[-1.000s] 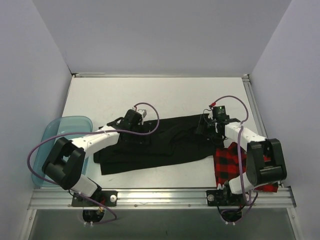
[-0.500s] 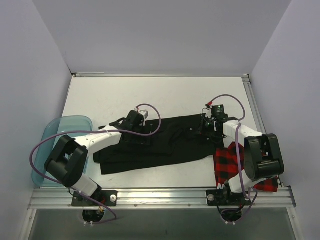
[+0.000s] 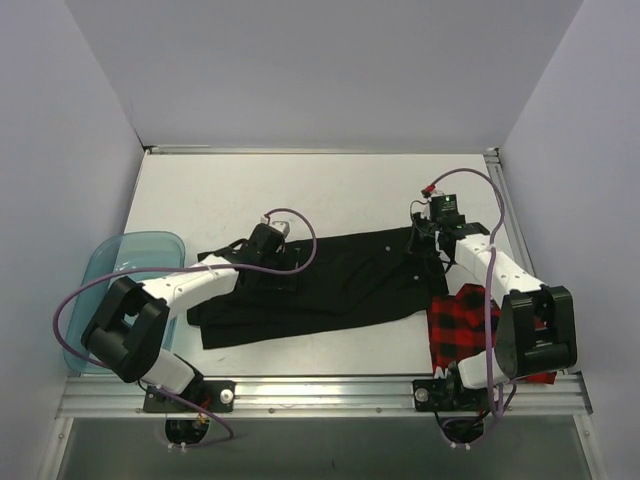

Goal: Fold and stack the long sleeve shirts
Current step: Fold the shirt

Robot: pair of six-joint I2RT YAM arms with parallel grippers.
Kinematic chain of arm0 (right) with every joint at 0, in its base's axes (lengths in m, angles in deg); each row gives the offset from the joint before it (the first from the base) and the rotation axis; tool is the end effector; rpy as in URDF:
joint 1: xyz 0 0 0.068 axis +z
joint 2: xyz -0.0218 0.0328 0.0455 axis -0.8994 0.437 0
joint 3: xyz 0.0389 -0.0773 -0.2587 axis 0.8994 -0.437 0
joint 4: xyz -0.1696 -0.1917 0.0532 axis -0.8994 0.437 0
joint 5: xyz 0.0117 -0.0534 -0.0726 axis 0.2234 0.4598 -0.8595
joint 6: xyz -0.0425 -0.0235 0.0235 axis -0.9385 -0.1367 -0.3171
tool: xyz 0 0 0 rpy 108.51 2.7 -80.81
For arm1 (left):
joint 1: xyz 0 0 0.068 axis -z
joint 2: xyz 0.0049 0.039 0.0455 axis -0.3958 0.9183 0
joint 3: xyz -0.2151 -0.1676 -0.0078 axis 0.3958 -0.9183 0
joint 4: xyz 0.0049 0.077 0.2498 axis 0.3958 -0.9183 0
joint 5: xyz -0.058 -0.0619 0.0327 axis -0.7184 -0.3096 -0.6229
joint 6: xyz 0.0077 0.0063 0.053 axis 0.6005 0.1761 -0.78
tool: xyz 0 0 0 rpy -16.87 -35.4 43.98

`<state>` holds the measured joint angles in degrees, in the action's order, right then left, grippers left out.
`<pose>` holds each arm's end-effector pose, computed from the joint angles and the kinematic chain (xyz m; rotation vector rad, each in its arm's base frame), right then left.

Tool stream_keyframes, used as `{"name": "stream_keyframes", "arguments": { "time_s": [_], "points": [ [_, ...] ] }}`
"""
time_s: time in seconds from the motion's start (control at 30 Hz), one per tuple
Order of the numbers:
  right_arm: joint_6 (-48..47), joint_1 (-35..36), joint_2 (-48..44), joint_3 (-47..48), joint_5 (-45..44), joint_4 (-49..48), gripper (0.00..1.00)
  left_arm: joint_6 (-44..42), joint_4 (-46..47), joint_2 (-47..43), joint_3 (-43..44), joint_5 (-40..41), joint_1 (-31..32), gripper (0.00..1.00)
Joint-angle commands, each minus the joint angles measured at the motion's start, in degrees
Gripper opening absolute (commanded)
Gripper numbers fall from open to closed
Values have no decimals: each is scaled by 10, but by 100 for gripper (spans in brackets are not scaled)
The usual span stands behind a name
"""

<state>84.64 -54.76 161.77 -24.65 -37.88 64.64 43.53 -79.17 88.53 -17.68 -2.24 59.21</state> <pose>0.3053 0.0588 0.2249 0.0216 2.3022 0.5112 0.2401 -0.1721 0.1820 0.1931 2.5982 -0.3622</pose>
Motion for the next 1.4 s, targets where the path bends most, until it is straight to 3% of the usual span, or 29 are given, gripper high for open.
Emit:
{"name": "stream_keyframes", "arguments": {
  "time_s": [0.0,0.23,0.37,0.5,0.6,0.73,0.93,1.1,1.37],
  "points": [
    [-9,-11,-21,31,-74,45,0,14,12,-40,-9,29,-6,92],
    [-5,-27,11,57,-91,65,0,29,12,-78,-30,45,-22,94],
    [0,-26,9,57,-47,75,0,33,-11,-96,-29,46,-23,94],
    [-11,-12,-1,49,-3,61,32,41,-31,-117,-30,60,-23,97],
    [-18,-11,15,63,7,62,43,46,-50,-128,-30,82,-33,97],
    [-6,3,59,102,6,56,47,70,-54,-126,-40,74,-72,97],
    [90,42,119,131,-64,38,46,96,-30,-125,-69,82,-98,97],
    [170,59,151,123,-92,24,47,123,-6,-137,-106,84,-122,97],
    [216,62,172,102,-89,-23,51,150,25,-143,-144,91,-130,98]
  ]
}}
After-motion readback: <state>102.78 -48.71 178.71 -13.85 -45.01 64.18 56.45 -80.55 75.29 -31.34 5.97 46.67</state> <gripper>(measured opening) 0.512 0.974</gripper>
